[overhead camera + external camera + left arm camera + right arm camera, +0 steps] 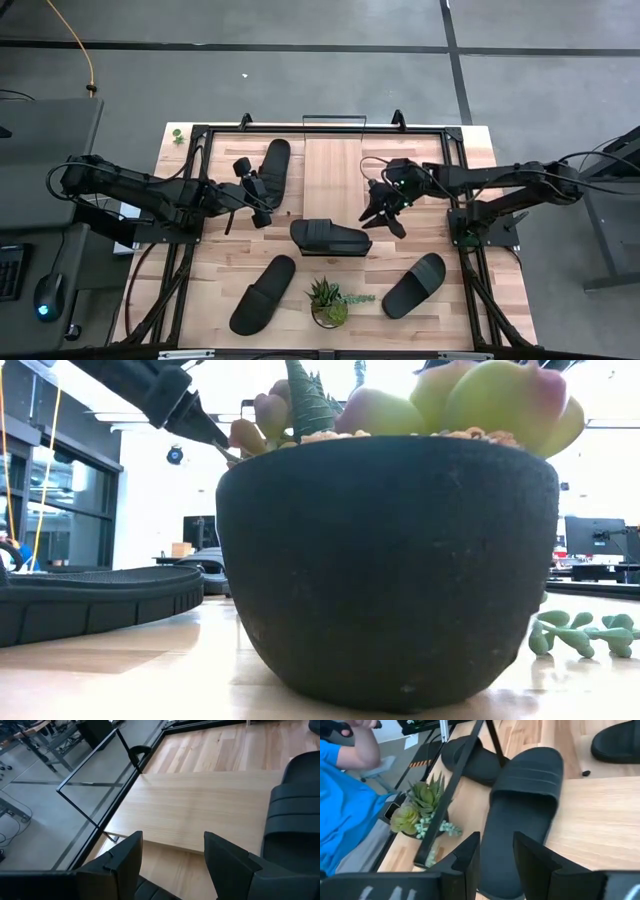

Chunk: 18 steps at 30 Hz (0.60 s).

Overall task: Pick and place slides into the shelf
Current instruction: Put the bottom right black slide on the shelf

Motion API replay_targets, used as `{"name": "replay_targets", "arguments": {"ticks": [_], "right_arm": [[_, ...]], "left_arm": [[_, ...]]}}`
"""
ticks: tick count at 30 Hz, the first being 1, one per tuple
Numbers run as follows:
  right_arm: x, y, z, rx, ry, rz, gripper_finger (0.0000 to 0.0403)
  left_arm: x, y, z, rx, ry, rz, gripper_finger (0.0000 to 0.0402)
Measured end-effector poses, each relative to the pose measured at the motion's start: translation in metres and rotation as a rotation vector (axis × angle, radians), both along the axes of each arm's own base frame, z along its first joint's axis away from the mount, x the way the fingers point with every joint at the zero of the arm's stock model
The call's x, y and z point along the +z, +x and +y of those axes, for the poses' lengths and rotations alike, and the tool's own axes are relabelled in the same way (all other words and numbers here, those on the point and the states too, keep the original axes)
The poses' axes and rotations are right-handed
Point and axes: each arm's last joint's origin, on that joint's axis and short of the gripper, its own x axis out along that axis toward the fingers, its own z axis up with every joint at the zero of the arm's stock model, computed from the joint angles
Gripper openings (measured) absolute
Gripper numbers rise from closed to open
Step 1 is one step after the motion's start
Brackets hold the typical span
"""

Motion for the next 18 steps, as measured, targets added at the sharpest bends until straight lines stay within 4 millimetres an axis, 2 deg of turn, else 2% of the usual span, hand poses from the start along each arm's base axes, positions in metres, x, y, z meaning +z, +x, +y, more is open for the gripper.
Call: {"name": "replay_targets", "arguments": {"ticks": [7,18], "right_arm": [[0.002,0.002,0.001,0.011,-0.010,-0.035,0.0108],[0.029,0.013,0.008,0.167,-0.042,-0.382,0.0108]], "left_arm": [[0.002,0.001,0.000,-0.001,-0.002,-0.027,0.0195],[0.002,0.001,0.000,-0.003,-0.003,-0.027,0.0195]]}}
